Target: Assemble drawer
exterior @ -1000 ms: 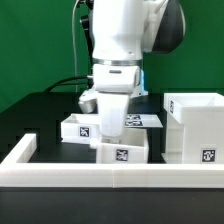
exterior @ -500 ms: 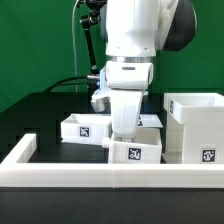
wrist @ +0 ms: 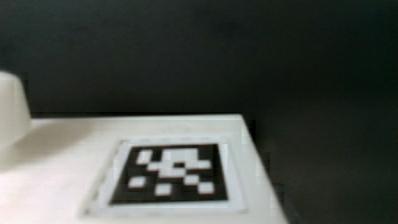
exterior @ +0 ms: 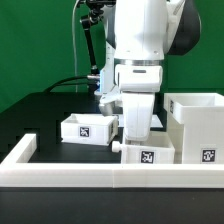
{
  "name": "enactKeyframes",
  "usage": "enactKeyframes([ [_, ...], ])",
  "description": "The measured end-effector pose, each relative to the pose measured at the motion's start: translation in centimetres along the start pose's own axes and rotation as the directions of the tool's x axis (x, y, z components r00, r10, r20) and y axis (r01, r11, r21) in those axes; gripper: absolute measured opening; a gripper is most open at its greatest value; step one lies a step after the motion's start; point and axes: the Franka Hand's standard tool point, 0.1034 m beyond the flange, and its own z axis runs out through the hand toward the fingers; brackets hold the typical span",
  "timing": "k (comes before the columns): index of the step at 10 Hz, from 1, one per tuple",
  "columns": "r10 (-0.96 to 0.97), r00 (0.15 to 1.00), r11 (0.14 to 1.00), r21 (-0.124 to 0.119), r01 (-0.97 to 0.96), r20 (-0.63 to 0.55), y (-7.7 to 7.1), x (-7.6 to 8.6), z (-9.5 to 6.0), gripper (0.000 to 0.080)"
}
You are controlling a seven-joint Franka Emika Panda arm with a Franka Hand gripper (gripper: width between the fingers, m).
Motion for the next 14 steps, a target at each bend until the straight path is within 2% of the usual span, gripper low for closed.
enactKeyframes([
  [2, 0.002, 1.000, 1.000, -0.004, -0.002, 0.000, 0.0, 0.0, 0.0, 0.0041],
  [3, -0.004, 1.000, 1.000, -0.023, 0.004, -0.005, 0.2, 0.6, 0.0, 0.0041],
  [6, -0.021, 1.000, 1.000, -0.008, 0.021, -0.004, -0.1, 1.4, 0.0, 0.0041],
  [7, -0.017, 1.000, 1.000, -0.009, 0.017, -0.005, 0.0, 0.4, 0.1, 0.0041],
  [10, -0.065, 0.998, 0.998, -0.006, 0.065, -0.009, -0.1, 0.0, 0.2, 0.0041],
  [11, -0.076, 0.997, 0.997, -0.006, 0.076, -0.006, -0.1, 0.7, 0.2, 0.0041],
  [14, -0.059, 0.998, 0.998, -0.008, 0.059, -0.004, 0.0, 0.9, 0.1, 0.0041],
])
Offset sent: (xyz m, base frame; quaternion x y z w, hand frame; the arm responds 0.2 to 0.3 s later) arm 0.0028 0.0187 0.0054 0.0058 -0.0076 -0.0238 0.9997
